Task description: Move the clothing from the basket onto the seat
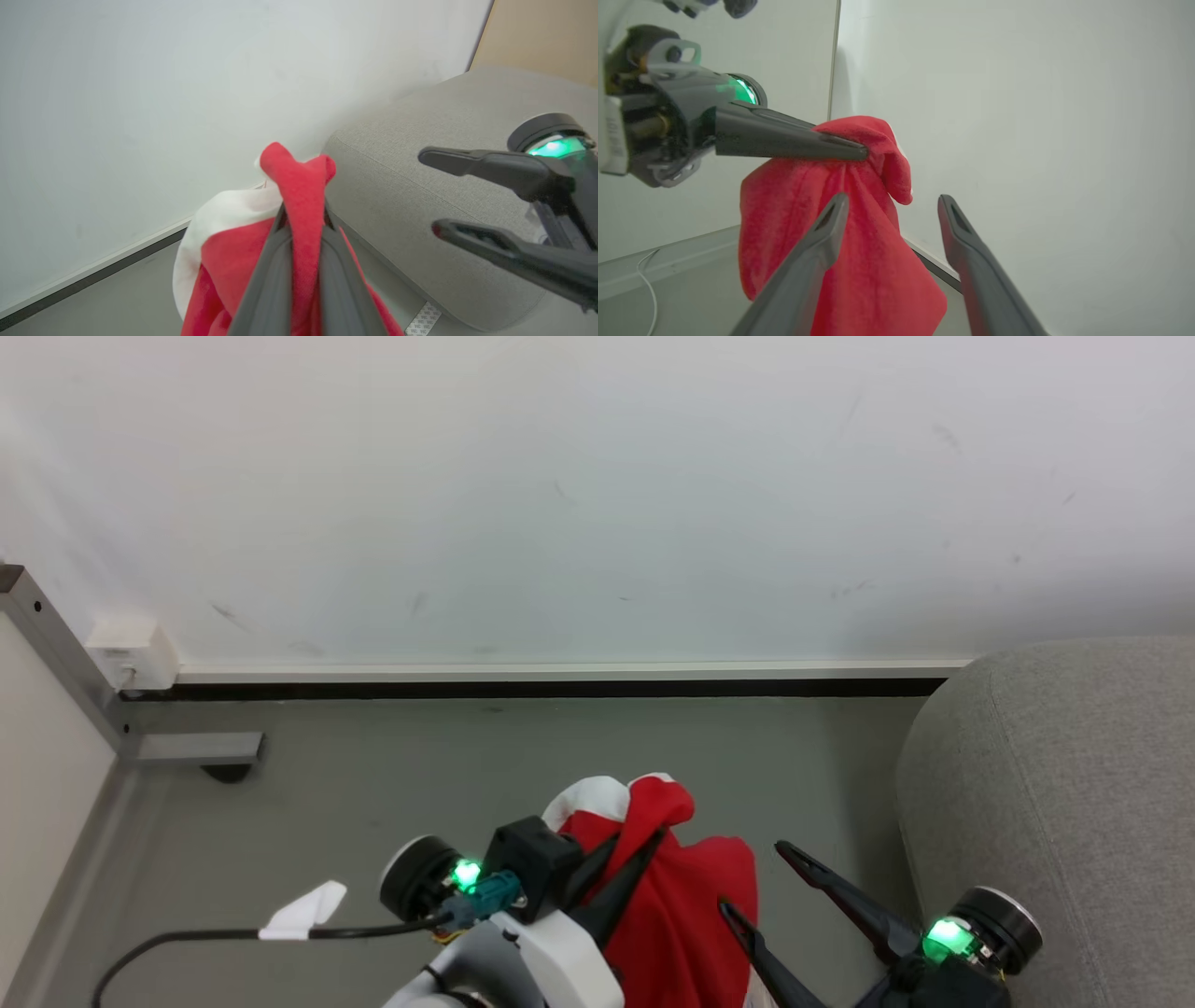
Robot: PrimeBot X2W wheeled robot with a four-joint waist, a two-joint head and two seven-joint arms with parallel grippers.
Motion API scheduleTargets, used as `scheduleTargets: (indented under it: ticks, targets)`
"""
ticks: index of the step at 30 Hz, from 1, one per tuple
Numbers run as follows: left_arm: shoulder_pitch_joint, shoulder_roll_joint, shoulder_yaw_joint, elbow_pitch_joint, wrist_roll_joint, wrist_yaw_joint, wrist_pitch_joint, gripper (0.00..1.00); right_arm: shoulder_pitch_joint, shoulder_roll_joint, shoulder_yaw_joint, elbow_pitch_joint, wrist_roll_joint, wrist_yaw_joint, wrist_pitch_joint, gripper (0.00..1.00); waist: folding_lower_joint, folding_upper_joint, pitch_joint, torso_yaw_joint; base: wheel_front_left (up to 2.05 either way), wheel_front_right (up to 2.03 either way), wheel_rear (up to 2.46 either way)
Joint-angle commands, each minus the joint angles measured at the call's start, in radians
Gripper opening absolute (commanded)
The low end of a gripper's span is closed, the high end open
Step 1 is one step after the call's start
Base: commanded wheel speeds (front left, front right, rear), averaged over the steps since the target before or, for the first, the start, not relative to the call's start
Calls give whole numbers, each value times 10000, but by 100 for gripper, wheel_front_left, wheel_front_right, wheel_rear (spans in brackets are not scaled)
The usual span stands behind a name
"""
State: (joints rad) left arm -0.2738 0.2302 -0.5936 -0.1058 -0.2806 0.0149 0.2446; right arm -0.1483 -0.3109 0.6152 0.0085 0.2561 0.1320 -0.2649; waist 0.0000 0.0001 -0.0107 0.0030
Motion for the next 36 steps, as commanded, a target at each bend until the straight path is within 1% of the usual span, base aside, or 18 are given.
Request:
scheduleTargets:
  ticks: [1,5,7,10,14,15,16,17,21,25,26,27,28,29,30,36]
  targets:
    - [-131,-118,-73,-21,-135,-21,-88,0,-300,101,95,152,179,-24,8,100,0,-1,1,37,0,0,0]
    - [-260,-448,-401,79,-199,-174,-166,0,-779,274,460,622,511,-25,8,100,0,-1,34,96,0,0,0]
    - [-325,-614,-605,95,-250,-325,-175,0,-971,320,665,906,663,-25,8,100,0,-1,43,136,0,0,0]
    - [-380,-853,-897,151,-318,-488,-178,0,-1169,507,813,1173,991,-25,8,100,0,-1,67,204,0,0,0]
    - [-424,-1159,-1177,243,-457,-571,-288,0,-1256,637,869,1404,1399,-25,8,100,0,-1,124,289,0,0,0]
    - [-451,-1200,-1210,266,-449,-554,-303,0,-1256,628,885,1483,1471,-25,8,84,0,-1,137,318,0,0,0]
    - [-455,-1250,-1229,285,-493,-542,-370,0,-1225,624,894,1550,1583,-25,8,18,0,-1,151,352,0,0,0]
    - [-465,-1301,-1272,295,-522,-525,-397,0,-1195,593,899,1613,1664,-25,8,0,0,-1,181,383,0,0,0]
    - [-495,-1436,-1352,381,-596,-442,-555,0,-1098,369,921,1759,1965,-25,8,0,0,-1,282,450,0,0,0]
    - [-489,-1439,-1261,568,-524,-274,-720,0,-1070,235,676,1729,2091,-25,8,0,0,-1,354,406,0,0,0]
    - [-483,-1425,-1220,620,-499,-238,-768,11,-1064,197,612,1706,2108,-25,8,0,0,-1,370,379,0,0,0]
    - [-462,-1407,-1187,682,-491,-187,-832,32,-1056,171,520,1671,2112,-26,8,0,0,-1,377,347,0,0,0]
    - [-433,-1386,-1165,744,-485,-153,-906,48,-1040,138,446,1635,2111,-26,8,0,0,-1,376,309,0,0,0]
    - [-402,-1364,-1135,806,-469,-144,-966,80,-1021,110,374,1602,2114,-26,8,0,0,-1,384,262,0,0,0]
    - [-373,-1352,-1111,875,-465,-91,-1019,100,-1010,75,283,1562,2122,-29,8,0,0,-1,401,218,0,0,0]
    - [-336,-1313,-1018,1290,-542,18,-1251,100,-884,-140,-269,1292,1986,-26,6,0,0,-1,528,-252,0,0,0]
